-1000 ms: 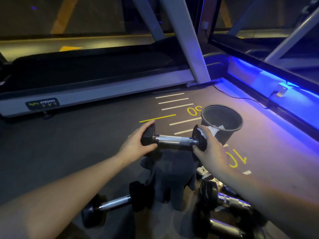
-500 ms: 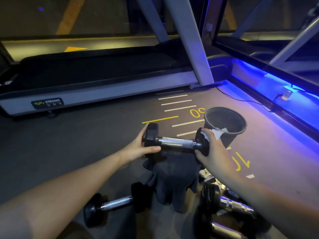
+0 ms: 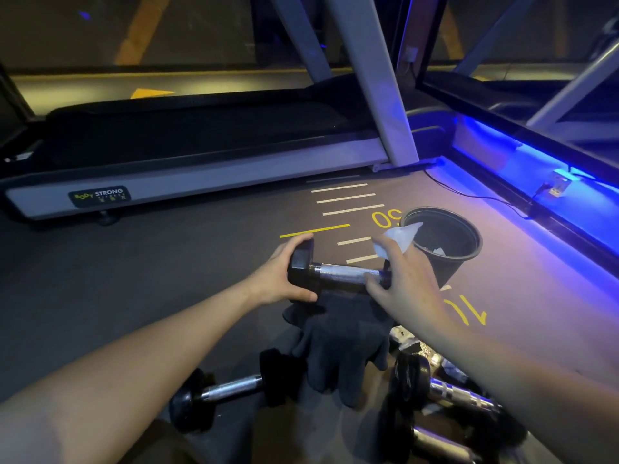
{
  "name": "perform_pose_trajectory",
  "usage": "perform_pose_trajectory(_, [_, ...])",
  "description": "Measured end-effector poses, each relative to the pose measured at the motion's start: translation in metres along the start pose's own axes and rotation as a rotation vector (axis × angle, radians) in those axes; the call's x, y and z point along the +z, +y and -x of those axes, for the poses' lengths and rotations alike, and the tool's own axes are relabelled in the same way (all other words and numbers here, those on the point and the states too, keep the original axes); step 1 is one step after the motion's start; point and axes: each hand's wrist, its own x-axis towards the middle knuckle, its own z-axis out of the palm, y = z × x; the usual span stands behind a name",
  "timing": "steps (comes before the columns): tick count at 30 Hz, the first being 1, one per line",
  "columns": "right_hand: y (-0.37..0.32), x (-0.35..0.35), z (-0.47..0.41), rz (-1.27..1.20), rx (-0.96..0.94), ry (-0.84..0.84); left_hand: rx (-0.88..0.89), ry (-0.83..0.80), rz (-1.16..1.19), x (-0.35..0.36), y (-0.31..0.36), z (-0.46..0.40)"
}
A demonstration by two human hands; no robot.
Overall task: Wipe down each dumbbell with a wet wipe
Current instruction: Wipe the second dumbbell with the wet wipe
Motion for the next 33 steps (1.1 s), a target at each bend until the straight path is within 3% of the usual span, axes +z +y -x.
perform_pose_trajectory(5, [-0.024,0.021,-0.002,0.027,-0.150,-0.121,0.017,0.019,0.004,0.002,0.001,0.000])
perform_pose_trajectory(17, [-0.033,0.050,-0.017,-0.101,-0.165,-0.343,0.042,0.026,0.007,0.002,-0.005,-0.002])
perform_pose_trajectory(20, [-0.032,0.054,-0.021,-0.147,-0.116,-0.315,0.042,0.024,0.007,0.002,-0.005,-0.002])
perform_pose_trajectory(22, [-0.026,0.053,-0.025,-0.051,-0.119,-0.274,0.041,0.021,0.006,0.002,-0.007,-0.002])
perform_pose_trajectory(26, [-0.020,0.052,-0.018,0.146,-0.420,0.000,0.029,0.022,0.012,0.003,-0.007,-0.003])
perform_pose_trajectory(28, [-0.022,0.053,-0.007,0.194,-0.575,0.022,0.026,0.022,0.014,0.002,-0.006,-0.003])
perform_pose_trajectory(30, [-0.021,0.058,0.007,0.198,-0.662,-0.084,0.026,0.017,0.014,0.001,-0.005,-0.002])
perform_pose_trajectory(33, [-0.010,0.071,0.022,0.140,-0.589,-0.316,0.028,0.018,0.018,0.001,-0.004,-0.001])
